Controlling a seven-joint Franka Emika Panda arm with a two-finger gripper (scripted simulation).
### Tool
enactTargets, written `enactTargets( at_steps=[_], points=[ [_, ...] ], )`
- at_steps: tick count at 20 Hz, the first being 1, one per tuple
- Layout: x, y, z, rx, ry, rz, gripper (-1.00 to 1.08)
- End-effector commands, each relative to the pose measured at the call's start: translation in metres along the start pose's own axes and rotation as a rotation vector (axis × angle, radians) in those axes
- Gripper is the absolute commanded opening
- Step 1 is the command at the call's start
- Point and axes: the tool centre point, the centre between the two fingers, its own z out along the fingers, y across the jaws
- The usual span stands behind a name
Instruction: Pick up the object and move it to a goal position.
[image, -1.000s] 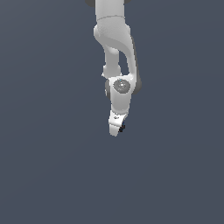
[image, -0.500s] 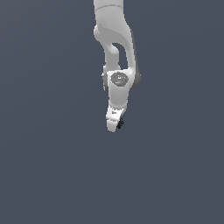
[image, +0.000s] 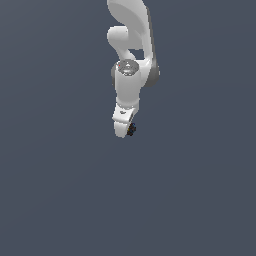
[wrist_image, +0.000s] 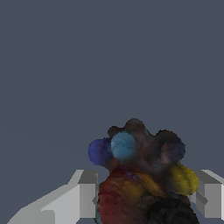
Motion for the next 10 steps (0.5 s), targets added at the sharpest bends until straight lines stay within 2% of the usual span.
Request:
enactTargets(
  at_steps=[1,10],
  points=[
    [-0.01,-0.004,-0.022,-0.001,0.001,0.0,-1.0],
    [-0.048,-0.016,-0.1,0.003,0.004,0.0,-1.0]
  ],
)
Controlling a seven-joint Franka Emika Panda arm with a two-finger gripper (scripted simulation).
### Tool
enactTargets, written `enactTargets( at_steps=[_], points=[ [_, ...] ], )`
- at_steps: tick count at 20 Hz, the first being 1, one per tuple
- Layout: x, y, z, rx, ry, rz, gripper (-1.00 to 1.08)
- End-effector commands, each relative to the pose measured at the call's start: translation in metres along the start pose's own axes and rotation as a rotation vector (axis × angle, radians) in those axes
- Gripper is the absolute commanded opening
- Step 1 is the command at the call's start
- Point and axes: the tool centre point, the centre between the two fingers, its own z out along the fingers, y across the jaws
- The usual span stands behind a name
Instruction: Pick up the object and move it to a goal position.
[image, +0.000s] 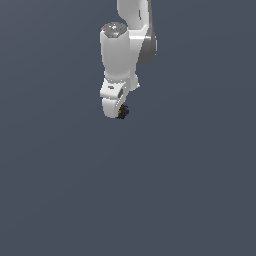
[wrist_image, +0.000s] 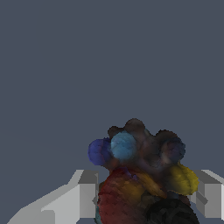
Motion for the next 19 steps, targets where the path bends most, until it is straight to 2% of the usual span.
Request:
enactTargets(
  at_steps=[1,10,19],
  points=[
    [-0.01,-0.004,-0.022,0.0,0.002,0.0,-1.0],
    [-0.037,-0.01,-0.077,0.002,0.0,0.001,-1.0],
    [-0.047,-0.011,-0.096,0.003,-0.002,0.002,-1.0]
  ],
)
